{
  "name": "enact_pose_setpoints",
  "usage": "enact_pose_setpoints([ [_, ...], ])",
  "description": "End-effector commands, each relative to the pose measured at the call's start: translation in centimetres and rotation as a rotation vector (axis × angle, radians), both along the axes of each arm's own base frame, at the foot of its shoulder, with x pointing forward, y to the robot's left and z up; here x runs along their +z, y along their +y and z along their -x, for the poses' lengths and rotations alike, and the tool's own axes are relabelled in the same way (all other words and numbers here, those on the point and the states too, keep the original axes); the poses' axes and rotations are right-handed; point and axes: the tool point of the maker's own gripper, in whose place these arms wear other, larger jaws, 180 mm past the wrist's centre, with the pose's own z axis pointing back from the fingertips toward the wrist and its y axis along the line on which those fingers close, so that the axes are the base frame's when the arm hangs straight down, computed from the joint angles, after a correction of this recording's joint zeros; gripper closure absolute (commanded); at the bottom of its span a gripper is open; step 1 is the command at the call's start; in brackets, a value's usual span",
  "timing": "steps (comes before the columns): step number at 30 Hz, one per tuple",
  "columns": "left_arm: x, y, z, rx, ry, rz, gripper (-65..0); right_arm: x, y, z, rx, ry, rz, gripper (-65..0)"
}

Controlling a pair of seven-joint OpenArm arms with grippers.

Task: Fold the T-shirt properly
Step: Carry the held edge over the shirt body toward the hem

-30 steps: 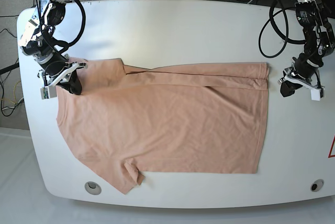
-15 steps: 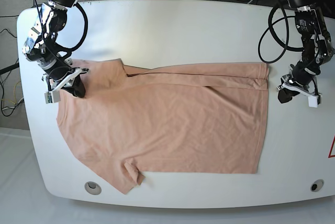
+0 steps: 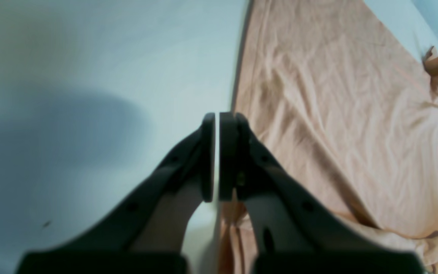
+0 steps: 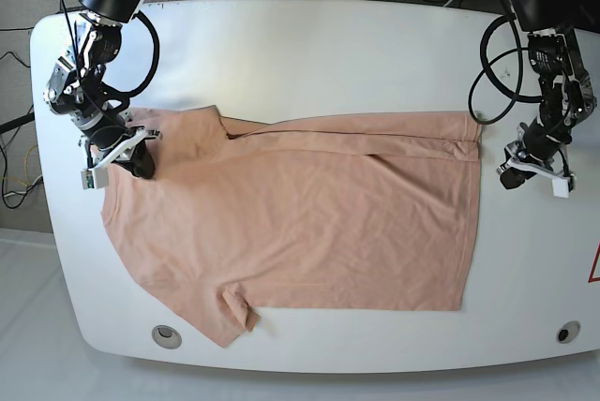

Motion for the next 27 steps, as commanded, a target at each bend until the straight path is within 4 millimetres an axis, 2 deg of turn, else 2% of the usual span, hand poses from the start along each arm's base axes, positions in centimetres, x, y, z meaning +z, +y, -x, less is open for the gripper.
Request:
enact_pose_setpoints([
  [1, 1.4, 0.9, -0.9, 0.004, -0.043, -0.034, 0.0, 1.9, -0.4, -1.5, 0.001, -0.07, 0.001, 0.0],
  [5, 1.3, 1.2, -0.7, -0.002, -0.028, -0.068, 0.0, 1.3, 0.0, -2.2, 0.014, -0.057, 0.006, -0.2],
  [8, 1.1, 1.4, -0.4, -0.007, -0.012, -0.095, -0.9, 0.7, 0.6, -2.8, 0.031, -0.043, 0.014, -3.9],
  [14, 0.2, 1.6, -0.1, 0.002, 0.011, -0.09, -10.6, 0.3, 1.4, -3.2, 0.047, -0.033, 0.01, -8.6],
  [16, 0.0, 1.4, -0.3, 0.009, 0.003, -0.074, -13.4, -1.0, 1.9, -2.2, 0.061, 0.006, -0.001, -6.4],
  [24, -0.8, 0.2, -0.3, -0.009, 0.014, -0.053, -13.2, -0.9, 1.6, -2.4, 0.052, 0.013, -0.011, -3.5],
  [27, -1.5, -1.9, -0.5, -0.062, 0.025, -0.045, -7.7, -0.1, 1.2, -3.0, 0.043, -0.008, -0.005, 0.0],
])
